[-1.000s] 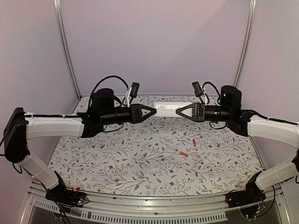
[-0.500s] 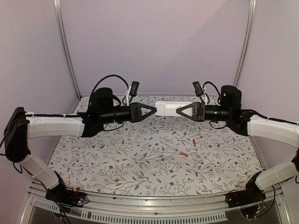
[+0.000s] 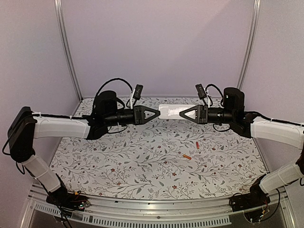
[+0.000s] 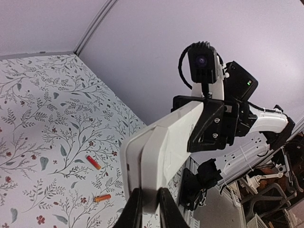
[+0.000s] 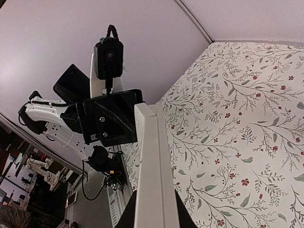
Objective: Load the batteries into the remote control
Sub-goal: Remove the battery cover from the remote control, then place the battery cover at the center of the board.
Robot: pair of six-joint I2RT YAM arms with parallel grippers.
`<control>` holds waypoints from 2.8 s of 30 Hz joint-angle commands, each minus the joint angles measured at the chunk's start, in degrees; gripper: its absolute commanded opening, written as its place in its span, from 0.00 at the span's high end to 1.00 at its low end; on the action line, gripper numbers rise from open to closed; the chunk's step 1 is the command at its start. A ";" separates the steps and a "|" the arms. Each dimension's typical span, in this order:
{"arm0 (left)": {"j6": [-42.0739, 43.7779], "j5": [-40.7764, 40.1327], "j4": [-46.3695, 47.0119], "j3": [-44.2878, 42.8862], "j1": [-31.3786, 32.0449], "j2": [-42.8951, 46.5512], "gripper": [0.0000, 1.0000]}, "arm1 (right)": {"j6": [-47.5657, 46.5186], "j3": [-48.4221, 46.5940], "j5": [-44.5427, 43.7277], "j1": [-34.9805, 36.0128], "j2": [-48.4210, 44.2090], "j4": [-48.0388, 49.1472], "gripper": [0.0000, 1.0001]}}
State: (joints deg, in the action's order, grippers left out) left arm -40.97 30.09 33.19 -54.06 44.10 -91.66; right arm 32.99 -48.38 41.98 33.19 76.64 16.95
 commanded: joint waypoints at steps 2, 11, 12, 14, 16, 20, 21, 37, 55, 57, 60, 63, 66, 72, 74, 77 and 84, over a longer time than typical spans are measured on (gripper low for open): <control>-1.28 3.53 6.06 -0.72 0.01 -0.92 0.85 | -0.30 -1.88 0.92 0.49 0.81 0.83 1.00; -1.44 3.56 6.33 -1.04 0.11 -1.52 0.88 | -0.15 -2.16 0.00 0.51 1.40 0.13 1.00; -1.37 3.53 6.25 -1.12 0.11 -1.57 0.89 | -0.13 -2.16 0.01 0.48 1.48 0.10 1.00; -1.20 3.18 5.50 -1.39 0.19 -1.60 0.89 | -0.24 -2.24 0.20 0.53 1.64 0.10 1.00; -1.31 2.86 5.33 -1.40 0.13 -1.56 0.92 | -0.28 -2.24 0.21 0.53 1.70 0.06 1.00; -1.65 2.73 6.47 -0.64 -0.14 -0.67 1.00 | -0.39 -2.12 0.08 0.04 1.28 -0.24 1.00; -1.73 2.97 6.70 -0.54 -0.15 -0.34 1.00 | -0.46 -1.81 0.12 -0.41 1.17 -0.18 1.00; -11.65 11.30 21.99 1.05 0.29 1.05 1.00 | -0.05 -0.23 -4.16 -3.82 2.27 -3.80 1.00; 16.23 -14.45 -35.25 0.07 -3.75 11.58 1.00 | -0.29 3.36 -0.41 -9.66 -3.54 -8.83 1.00; 18.84 -21.72 -44.18 -2.22 -3.37 10.70 1.00 | -1.51 3.42 -0.37 -9.91 -4.48 -12.15 1.00; 19.93 -27.79 -51.96 -3.90 -3.11 8.43 1.00 | -3.25 3.63 0.18 -9.90 -5.42 -15.23 1.00; 19.84 -30.94 -57.95 -6.11 -2.23 3.58 1.00 | -4.82 3.82 1.02 -9.90 -5.78 -17.77 1.00; 19.64 -33.38 -62.40 -9.22 -1.12 -2.10 1.00 | -5.89 4.00 3.89 -9.91 -5.74 -20.11 1.00; 18.78 -35.10 -64.96 -12.77 -0.12 -10.50 1.00 | -8.21 5.05 6.55 -9.90 -5.93 -23.40 1.00; 18.95 -35.67 -65.19 -13.76 0.17 -12.74 1.00 | -8.69 5.81 7.05 -9.90 -6.34 -23.48 1.00; 19.09 -35.97 -65.85 -15.38 0.36 -16.20 0.98 | -8.81 6.68 8.12 -9.90 -6.56 -23.51 1.00; 19.28 -35.07 -65.78 -16.59 0.38 -18.33 0.69 | -8.90 7.16 8.80 -9.91 -7.38 -24.61 1.00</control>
State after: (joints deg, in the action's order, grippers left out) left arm -22.57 -5.43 -30.89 -70.02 43.90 -108.77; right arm 25.34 -41.56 48.86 23.55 71.00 -7.03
